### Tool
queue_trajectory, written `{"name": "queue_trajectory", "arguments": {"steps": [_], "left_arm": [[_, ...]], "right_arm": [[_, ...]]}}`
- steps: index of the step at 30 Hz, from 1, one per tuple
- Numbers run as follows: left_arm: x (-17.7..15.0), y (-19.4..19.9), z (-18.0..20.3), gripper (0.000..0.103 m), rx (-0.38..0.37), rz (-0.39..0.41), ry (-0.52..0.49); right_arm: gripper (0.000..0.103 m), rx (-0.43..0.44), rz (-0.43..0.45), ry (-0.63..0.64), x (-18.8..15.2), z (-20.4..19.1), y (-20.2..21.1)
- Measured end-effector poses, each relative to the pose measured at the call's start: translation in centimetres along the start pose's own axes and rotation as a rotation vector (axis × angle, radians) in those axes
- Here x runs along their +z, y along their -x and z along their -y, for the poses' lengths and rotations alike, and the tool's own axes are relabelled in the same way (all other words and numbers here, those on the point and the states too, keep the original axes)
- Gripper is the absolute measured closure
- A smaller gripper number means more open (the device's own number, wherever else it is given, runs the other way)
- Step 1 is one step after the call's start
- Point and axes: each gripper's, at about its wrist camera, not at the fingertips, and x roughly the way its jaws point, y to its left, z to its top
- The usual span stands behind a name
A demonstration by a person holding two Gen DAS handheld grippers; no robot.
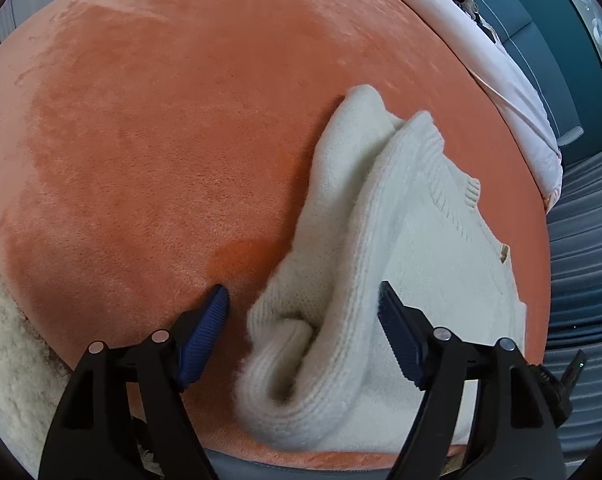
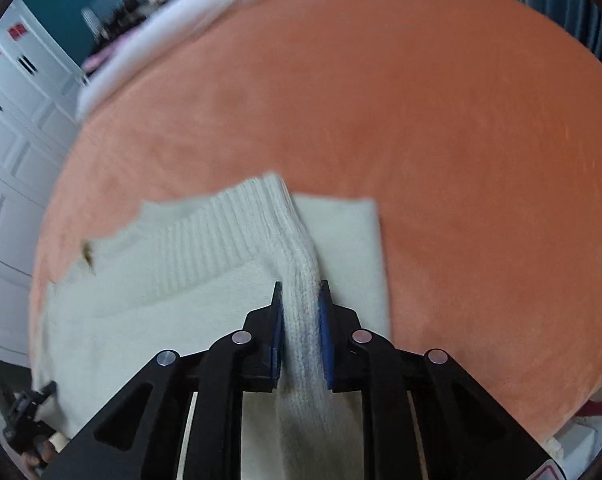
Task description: Fold small clothes
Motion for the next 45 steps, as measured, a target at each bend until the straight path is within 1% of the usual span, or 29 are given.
{"name": "queue_trajectory", "arguments": {"steps": [1,3,4,6,8,11,12,13,14,15,16,18,21,23,26,27,28,30,32,34,35,37,38,39,40,41,42,43,45], "left_arm": [[0.1,0.0,0.3,0.026,0.007,-0.001,-0.006],[0.2,0.1,0.2,0.024,0.004,-0.001,-0.002],[0.2,0.0,0.1,0.023,-0.003,0.001,0.005],[0.3,-0.1,0.0,0.021,-0.015,0.004,0.011],[0.4,-0.1,0.2,0.019,-0.013,0.003,0.008],[0.7,-0.1,0.4,0.019,-0.019,0.003,0.022],[0.8,-0.1,0.3,0.023,-0.025,0.002,0.031],[0.9,-0.1,0.3,0.04,-0.037,-0.001,0.039],[1.1,0.0,0.4,0.05,-0.06,-0.012,0.039],[1.3,0.1,0.4,0.06,-0.062,-0.024,0.04],[1.5,0.6,0.5,0.071,-0.082,-0.02,0.04],[1.6,2.0,1.2,0.076,-0.127,0.002,0.027],[1.3,5.3,5.1,0.08,-0.2,0.068,-0.068],[0.6,7.7,9.3,0.08,-0.255,0.108,-0.168],[-1.4,10.1,16.4,0.081,-0.302,0.149,-0.349],[-2.5,10.7,18.8,0.081,-0.318,0.154,-0.414],[-3.7,10.9,21.0,0.081,-0.331,0.153,-0.479],[-6.5,10.4,25.2,0.081,-0.356,0.126,-0.596],[-9.6,8.1,28.8,0.08,-0.356,0.069,-0.698],[-13.0,4.3,31.2,0.078,-0.313,-0.001,-0.786],[-14.3,2.4,31.9,0.076,-0.276,-0.028,-0.821],[-17.0,-1.1,32.2,0.072,-0.175,-0.096,-0.868],[-17.9,-1.7,31.7,0.07,-0.149,-0.104,-0.875],[-18.4,-1.3,30.9,0.062,-0.16,-0.085,-0.885],[-18.6,-0.5,30.0,0.05,-0.18,-0.066,-0.905],[-18.7,0.4,29.1,0.043,-0.187,-0.05,-0.922],[-18.8,1.1,28.4,0.032,-0.181,-0.031,-0.929],[-18.6,2.0,27.3,0.018,-0.163,-0.007,-0.931],[-18.6,3.5,25.1,0.016,-0.16,0.018,-0.934]], "right_arm": [[0.089,0.007,0.023,-0.011,-0.2,0.1,0.3],[0.079,-0.003,0.117,-0.04,-0.9,-0.6,3.0],[0.079,-0.006,0.176,-0.043,-1.5,-1.3,4.9],[0.079,0.058,0.221,0.007,-2.5,-3.9,7.2],[0.079,0.132,0.196,0.133,-3.6,-8.1,8.0],[0.089,0.198,0.069,0.315,-5.9,-14.4,6.0],[0.09,0.203,0.025,0.344,-6.4,-15.9,4.6],[0.091,0.182,-0.03,0.373,-7.1,-17.2,2.5],[0.094,0.146,-0.09,0.388,-7.7,-18.0,0.1],[0.096,0.113,-0.1,0.39,-8.9,-18.5,-1.2],[0.097,0.107,-0.052,0.4,-9.3,-18.7,-1.7],[0.097,0.1,-0.049,0.41,-9.3,-18.9,-1.6],[0.097,0.132,-0.085,0.394,-8.1,-18.3,-1.8],[0.097,0.179,-0.099,0.361,-7.7,-16.9,-1.6],[0.094,0.302,-0.113,0.235,-7.5,-15.4,-1.2],[0.087,0.348,-0.112,0.169,-7.3,-14.0,-0.4],[0.083,0.393,-0.093,0.115,-7.5,-12.7,0.5],[0.083,0.478,-0.04,0.03,-7.9,-9.7,2.8],[0.083,0.503,0.004,-0.032,-8.4,-5.9,4.9],[0.081,0.474,0.047,-0.077,-9.2,-1.9,6.7],[0.076,0.451,0.061,-0.101,-9.6,0.0,7.3],[0.072,0.419,0.074,-0.15,-10.6,3.2,8.0],[0.07,0.411,0.076,-0.172,-11.1,4.4,8.3],[0.068,0.41,0.074,-0.186,-11.6,5.4,8.8],[0.063,0.421,0.076,-0.192,-12.1,6.0,9.1],[0.055,0.437,0.079,-0.19,-12.5,6.2,9.4],[0.047,0.457,0.079,-0.185,-12.8,6.2,9.6],[0.045,0.479,0.075,-0.181,-12.6,6.1,9.5],[0.039,0.533,0.054,-0.18,-12.2,5.4,8.8]]}}
